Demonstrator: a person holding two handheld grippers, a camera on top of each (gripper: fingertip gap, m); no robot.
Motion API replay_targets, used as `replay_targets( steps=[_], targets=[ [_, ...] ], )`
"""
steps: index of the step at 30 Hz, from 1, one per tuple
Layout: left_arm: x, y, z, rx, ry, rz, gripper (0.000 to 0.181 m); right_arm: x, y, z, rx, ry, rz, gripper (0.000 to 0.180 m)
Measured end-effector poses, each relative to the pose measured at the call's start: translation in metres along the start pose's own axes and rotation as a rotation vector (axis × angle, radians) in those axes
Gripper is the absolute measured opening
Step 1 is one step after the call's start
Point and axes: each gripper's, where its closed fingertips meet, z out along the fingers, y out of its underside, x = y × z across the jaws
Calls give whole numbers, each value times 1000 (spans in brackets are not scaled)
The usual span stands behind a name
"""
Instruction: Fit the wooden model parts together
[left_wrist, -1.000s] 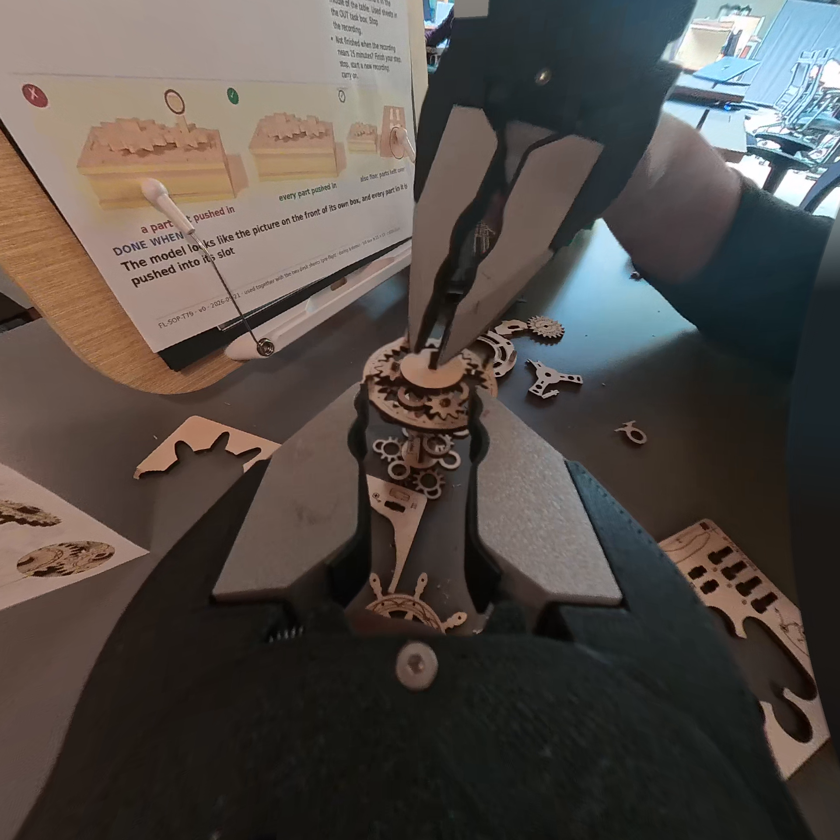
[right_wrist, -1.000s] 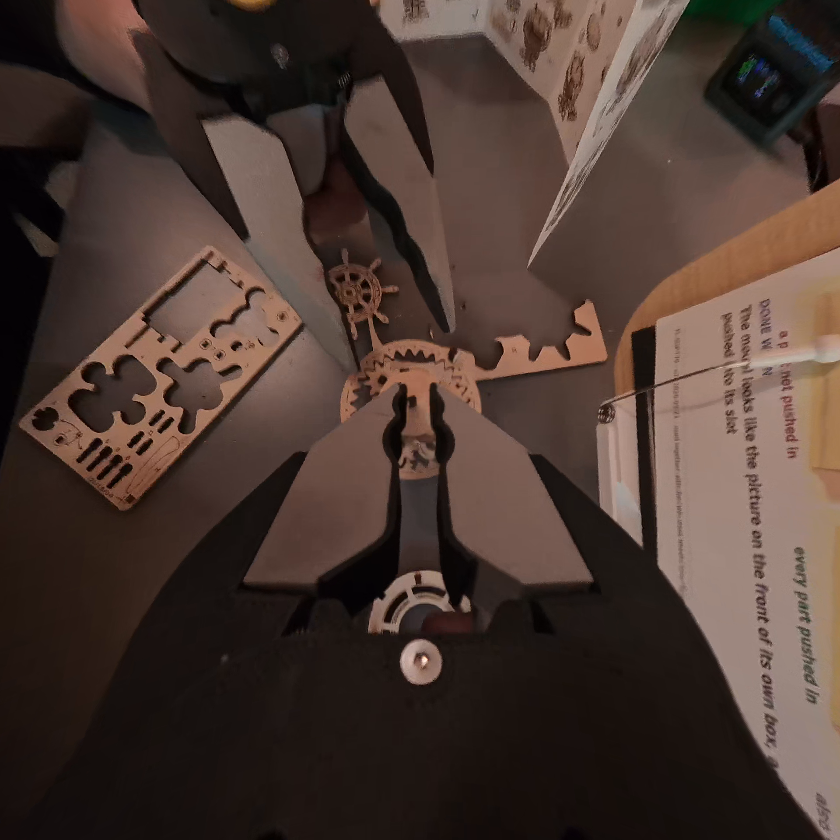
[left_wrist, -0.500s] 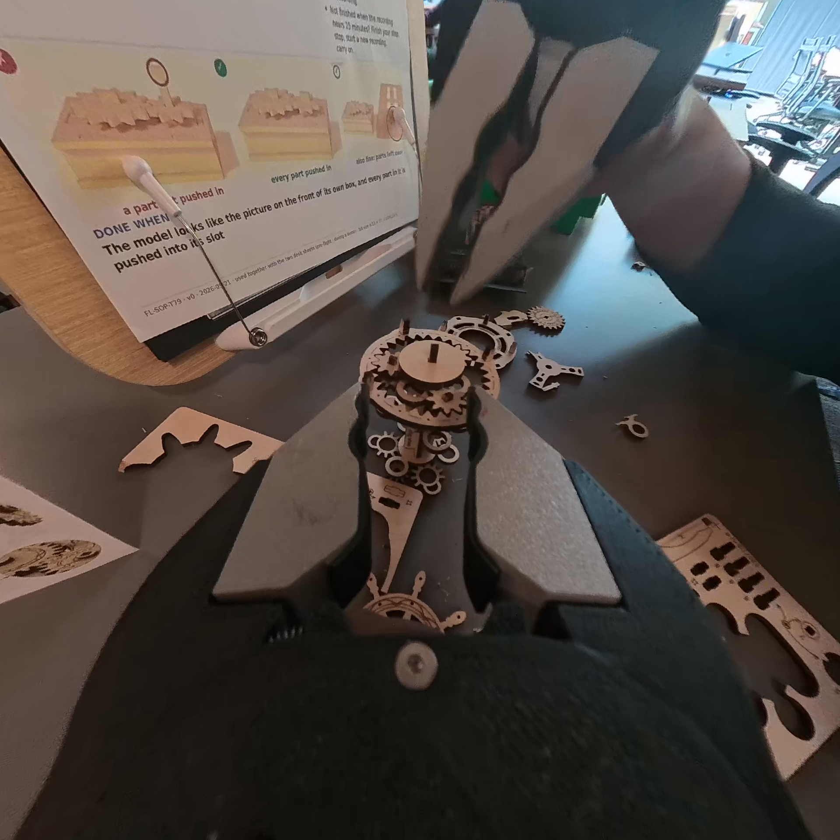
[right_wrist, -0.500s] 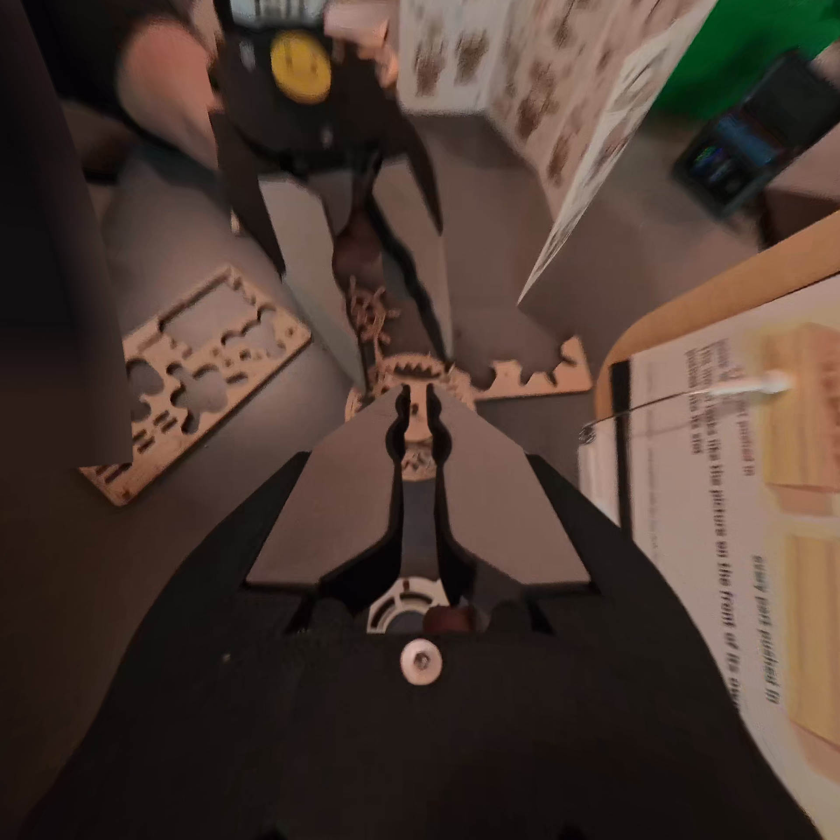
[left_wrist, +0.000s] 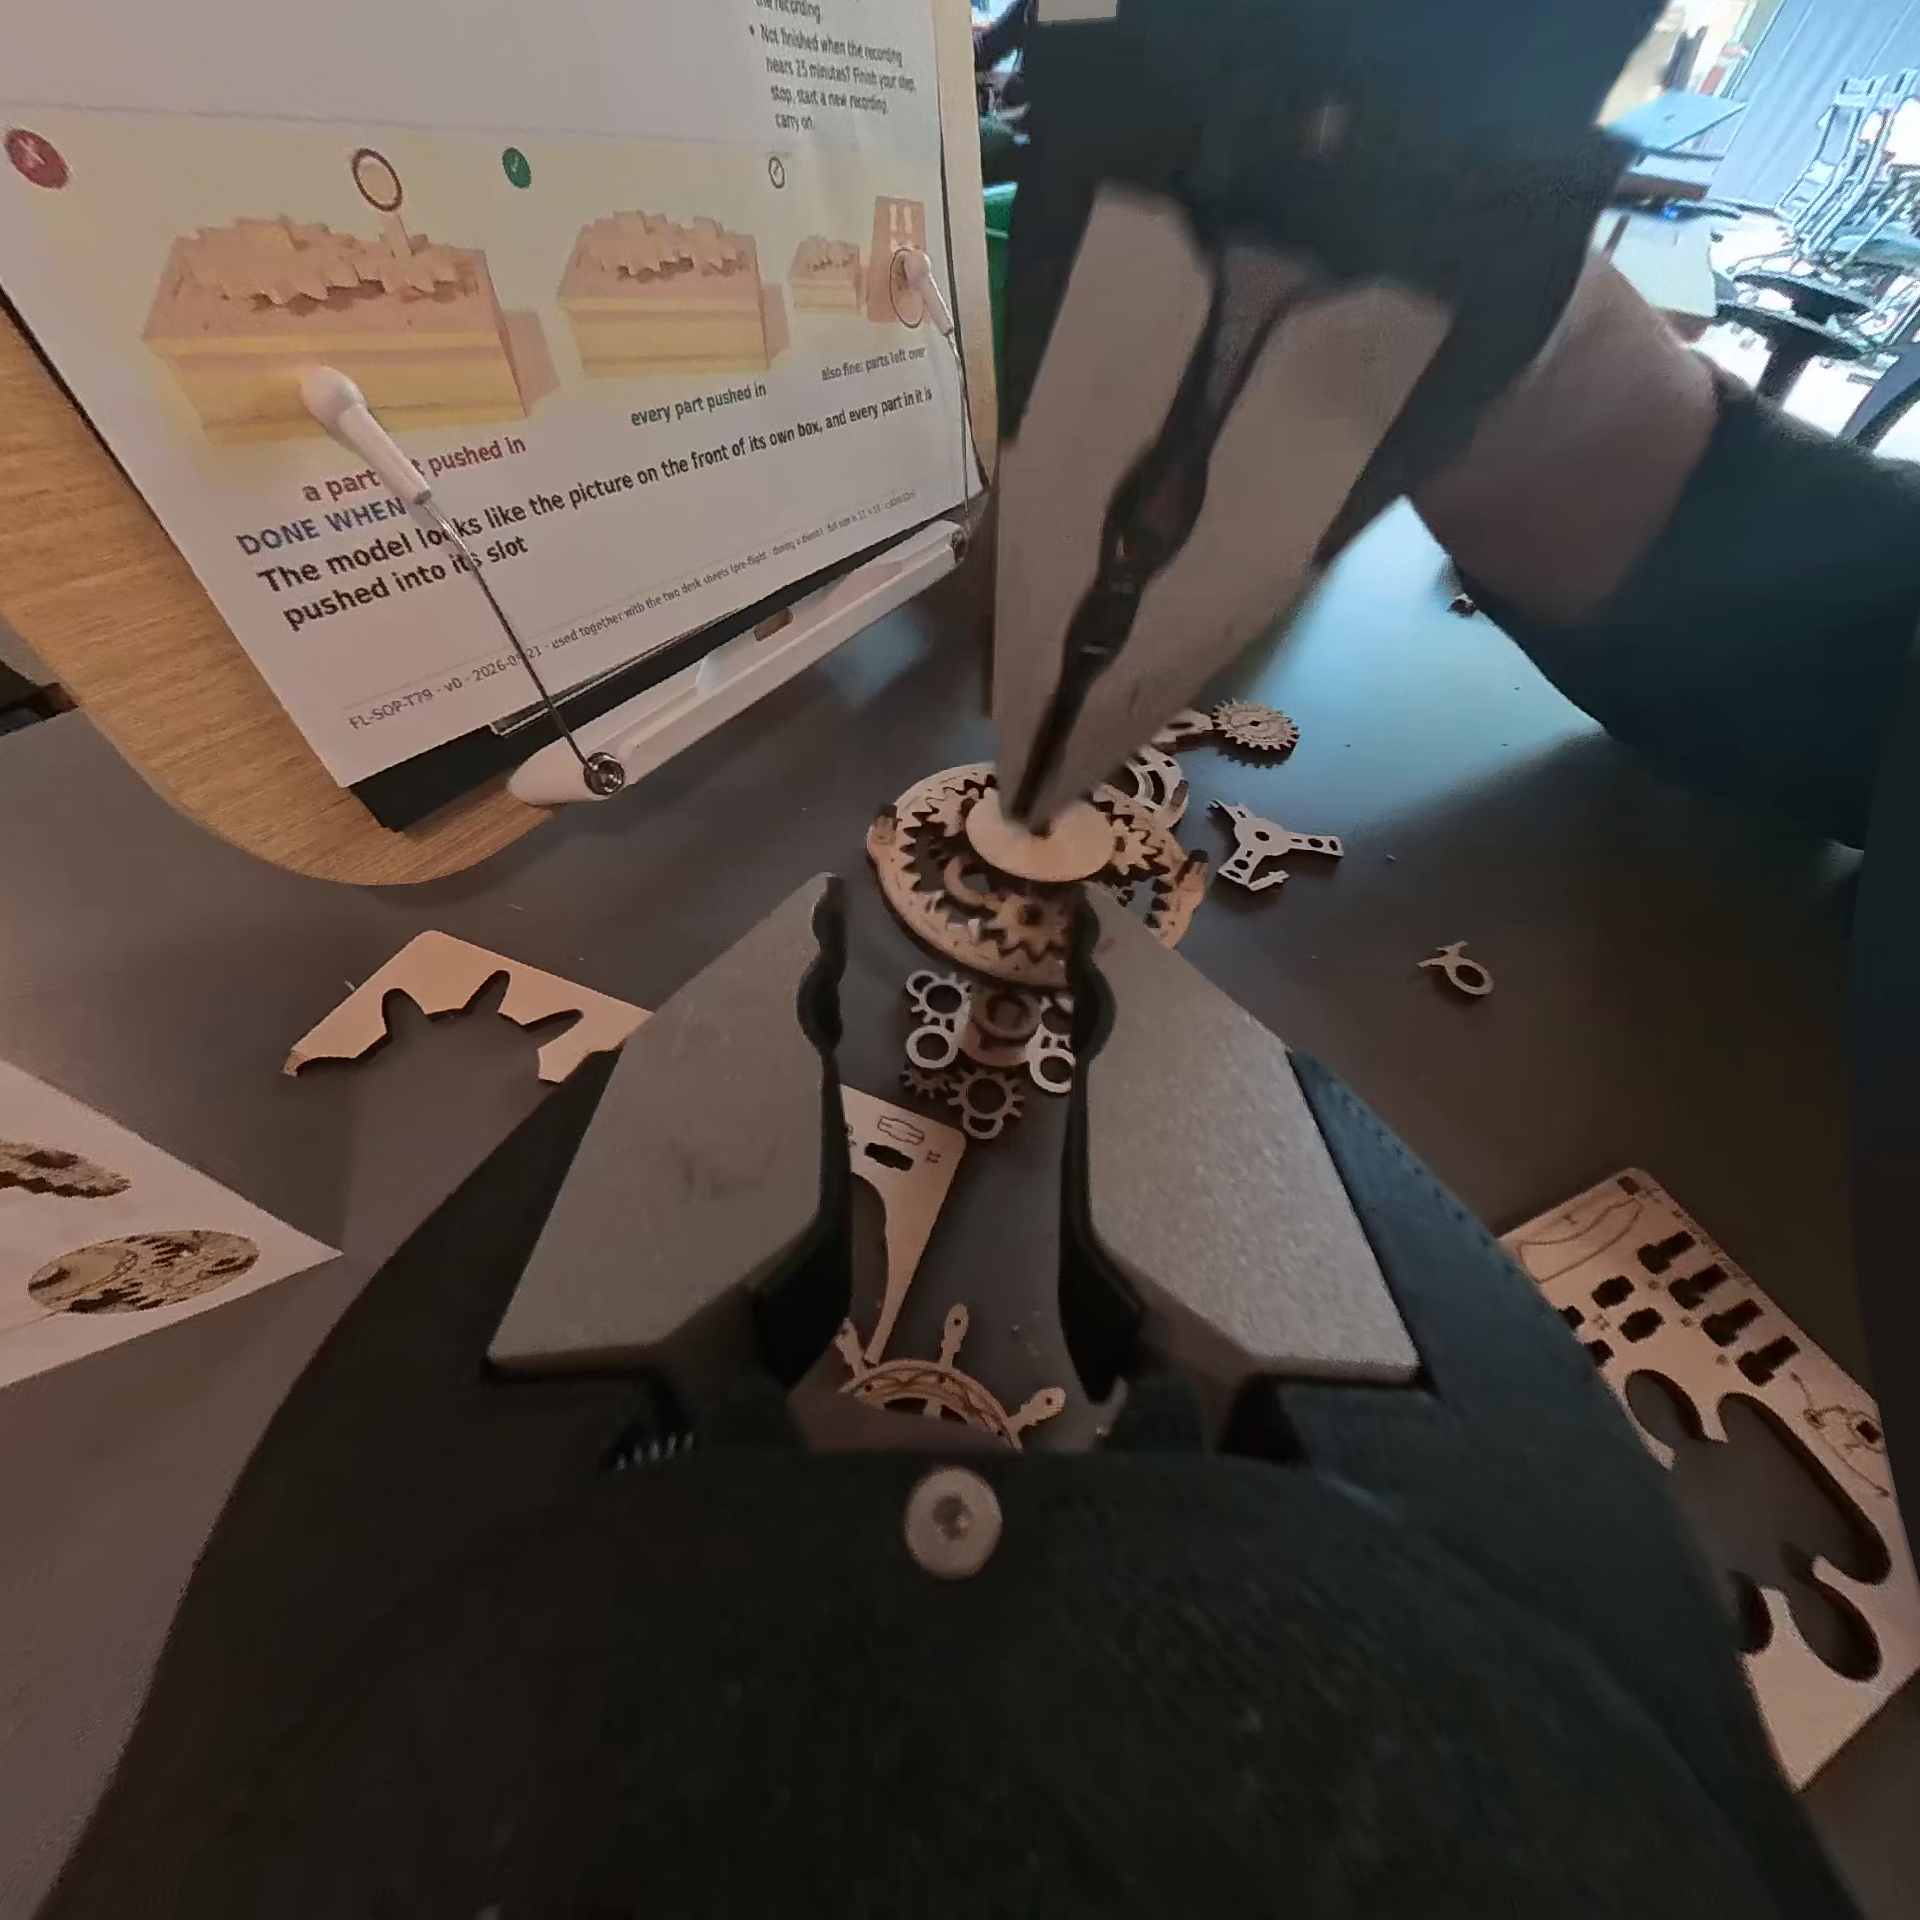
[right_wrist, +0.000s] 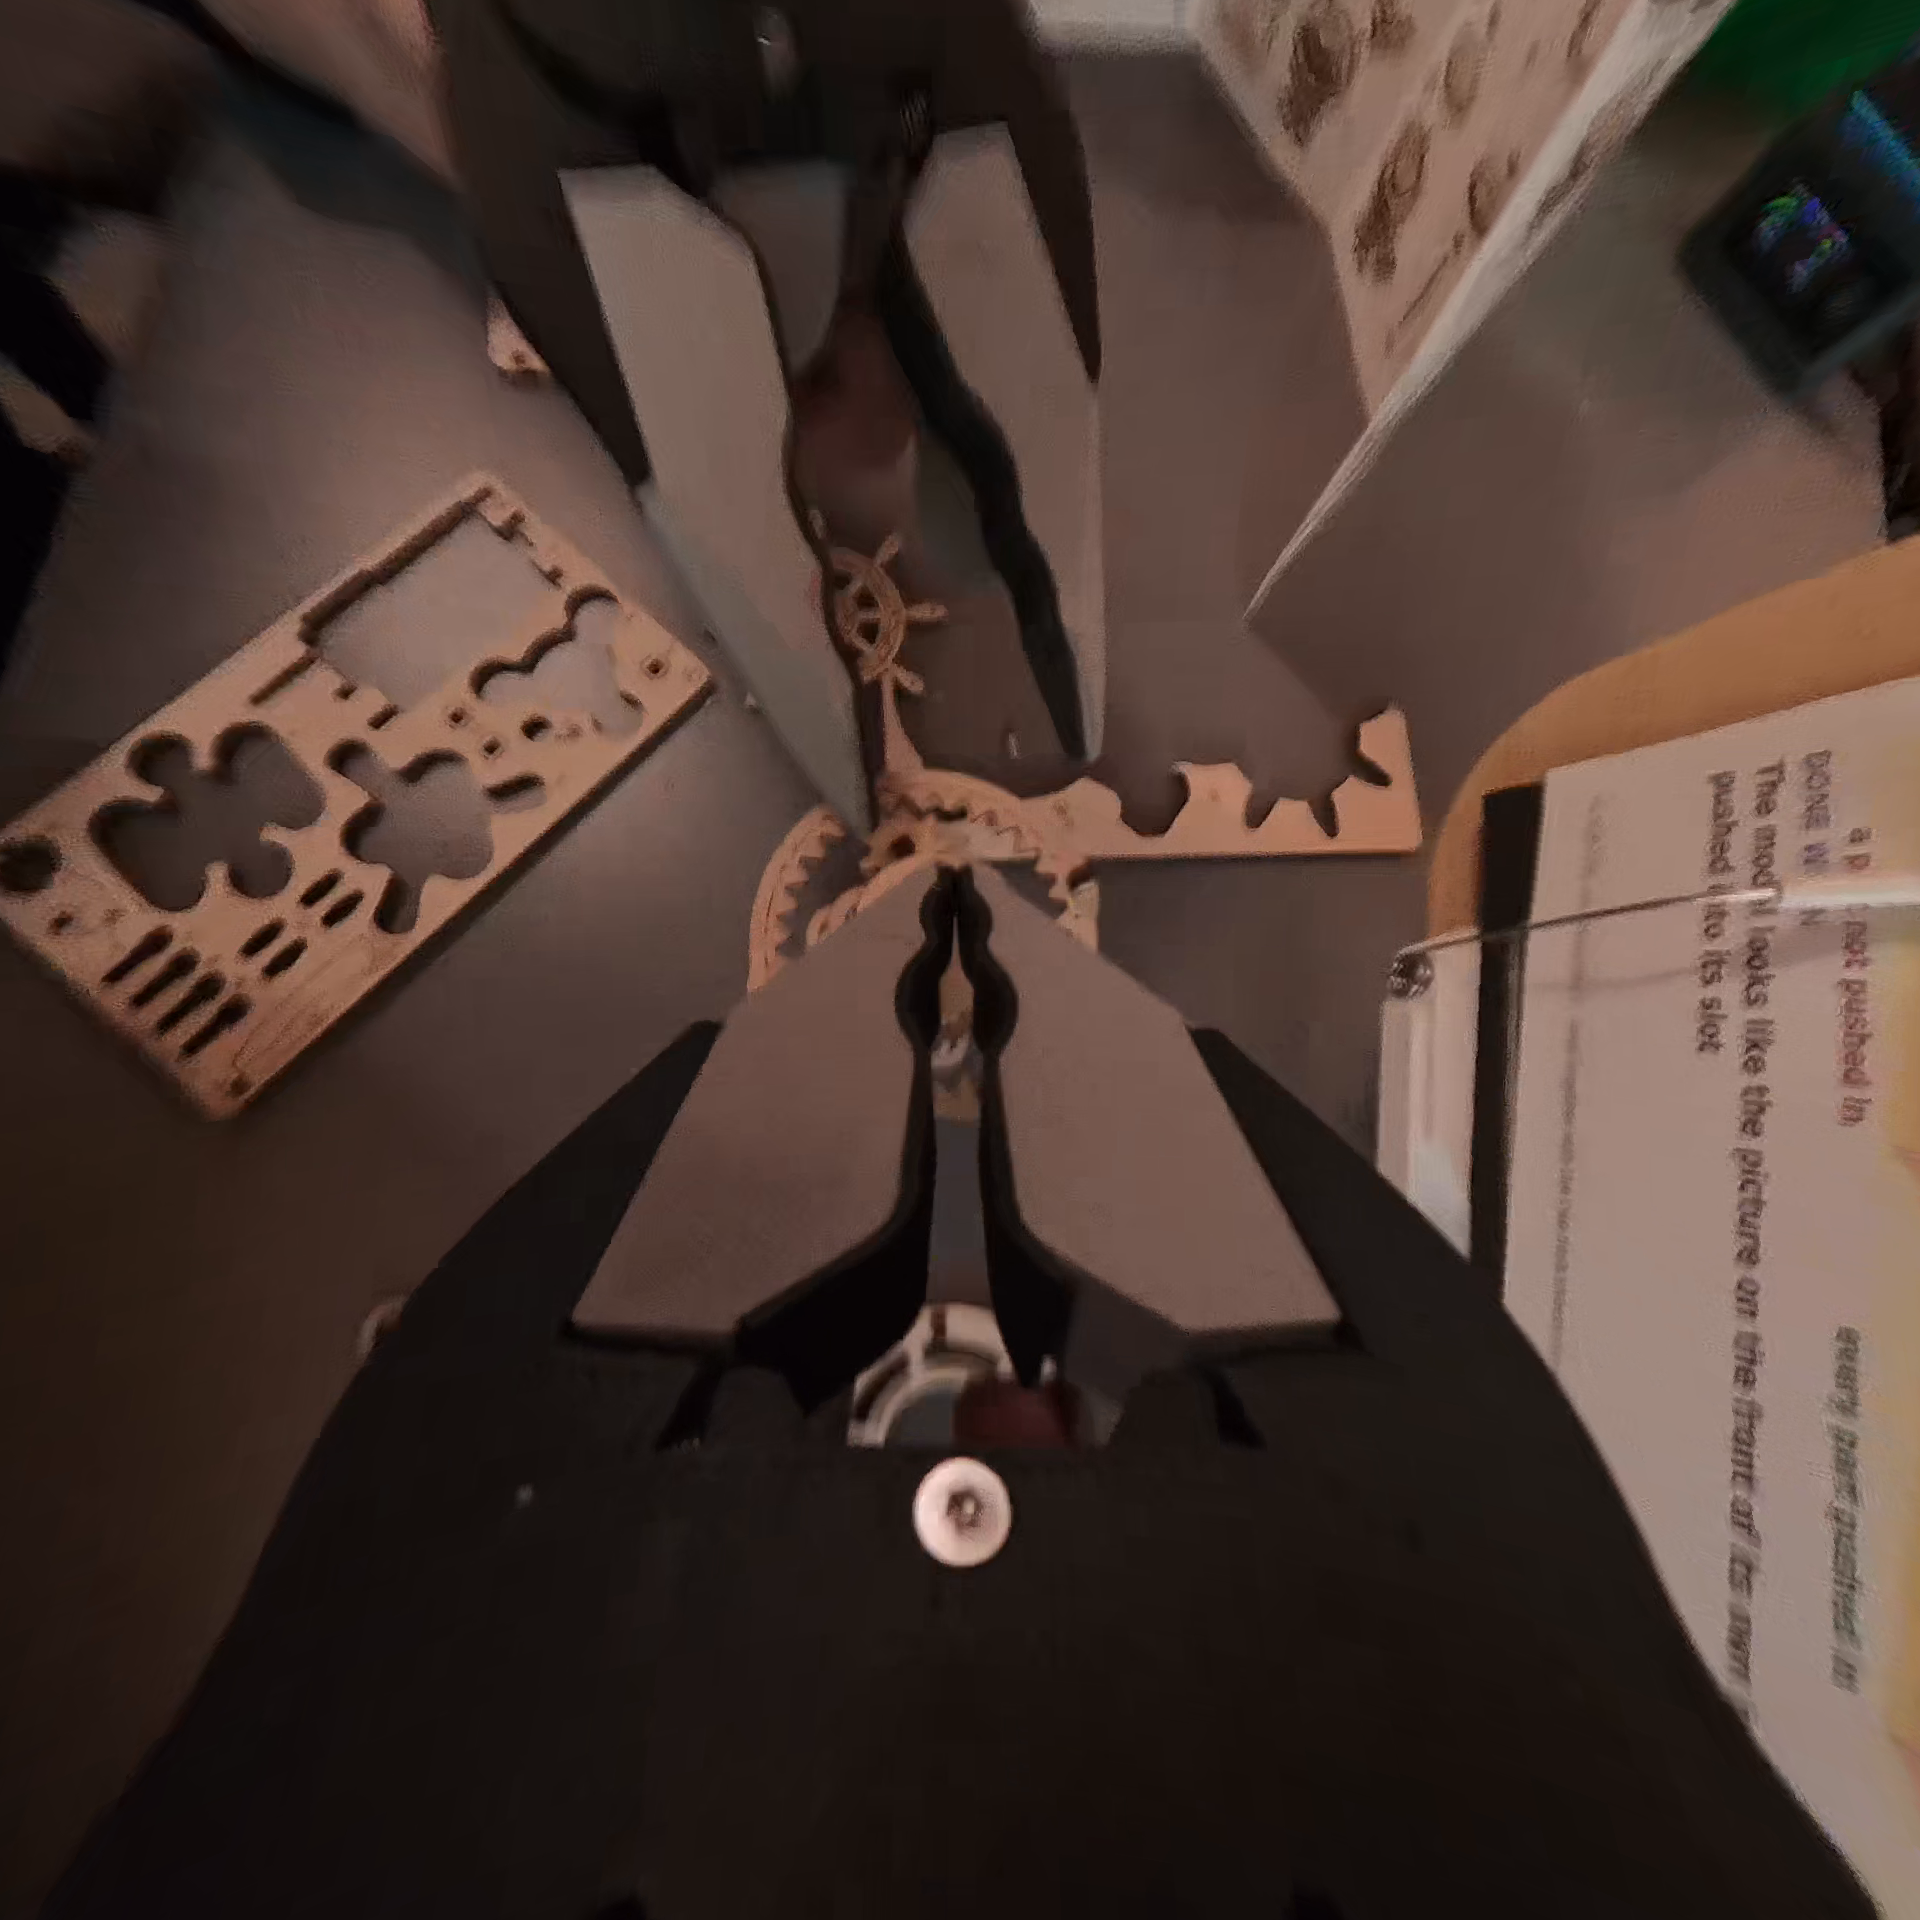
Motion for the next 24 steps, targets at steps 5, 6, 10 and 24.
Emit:
replay_targets(
  steps=[5, 6, 10, 24],
  targets=[
    [-6, -9, -8, 36, 0, -24, 40, 15, -25, -27, 140, 94, 1, 6],
    [-7, -10, -9, 39, 0, -29, 40, 15, -33, -37, 201, 85, 21, 7],
    [-11, -12, -13, 47, -4, -42, 40, 20, -40, -62, 272, 109, 100, 19],
    [2, 3, -4, -29, 19, 57, 40, -8, 1, -15, 69, 52, 256, 8]
  ],
)
